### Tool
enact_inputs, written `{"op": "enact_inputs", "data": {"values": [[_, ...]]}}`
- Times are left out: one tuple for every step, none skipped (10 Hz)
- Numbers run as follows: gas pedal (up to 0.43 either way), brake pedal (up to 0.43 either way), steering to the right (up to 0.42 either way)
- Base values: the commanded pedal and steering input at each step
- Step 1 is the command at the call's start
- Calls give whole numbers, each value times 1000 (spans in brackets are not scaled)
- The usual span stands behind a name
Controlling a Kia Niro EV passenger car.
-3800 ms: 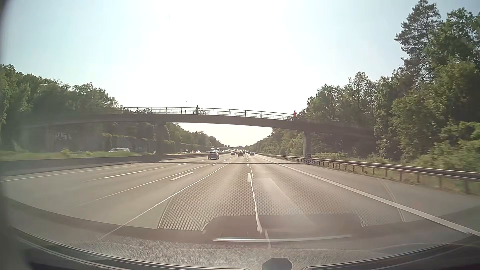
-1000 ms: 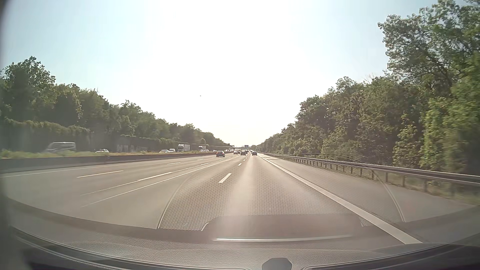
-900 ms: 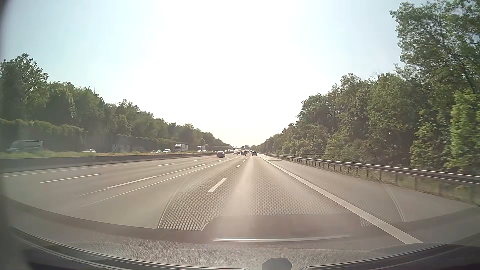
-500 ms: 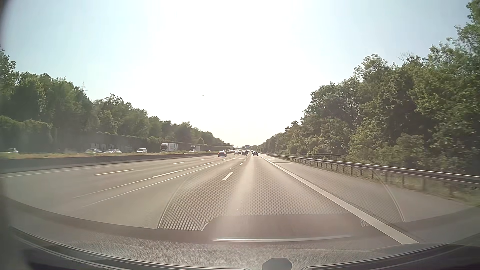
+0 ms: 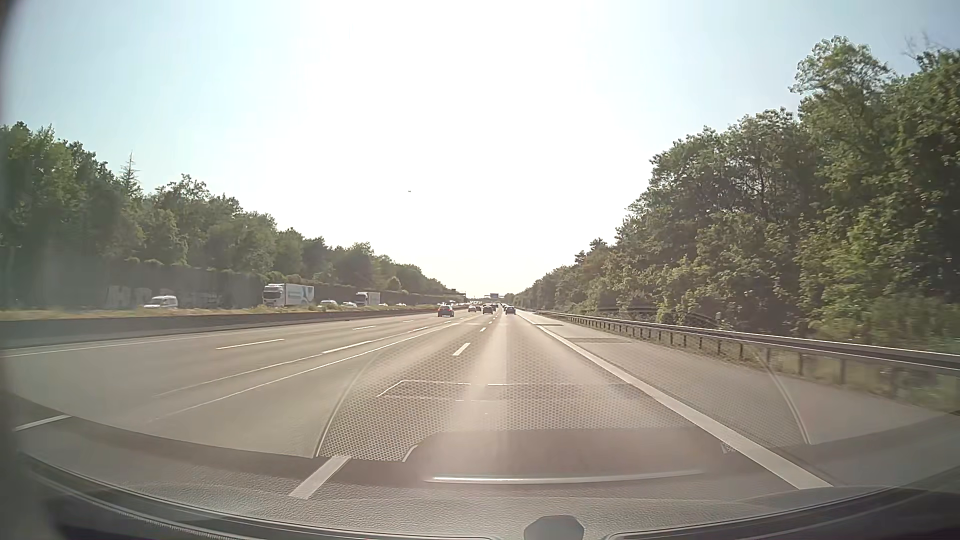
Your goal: Follow the waypoints while adhering to traffic rules and regulations
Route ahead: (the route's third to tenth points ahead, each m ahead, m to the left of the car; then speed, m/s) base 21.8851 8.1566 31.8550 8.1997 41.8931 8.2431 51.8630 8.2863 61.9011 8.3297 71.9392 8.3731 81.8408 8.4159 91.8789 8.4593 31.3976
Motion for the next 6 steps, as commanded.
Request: {"op": "enact_inputs", "data": {"values": [[67, 30, 2], [67, 30, 1], [79, 30, 2], [87, 30, 2], [87, 30, 1], [98, 30, 2]]}}
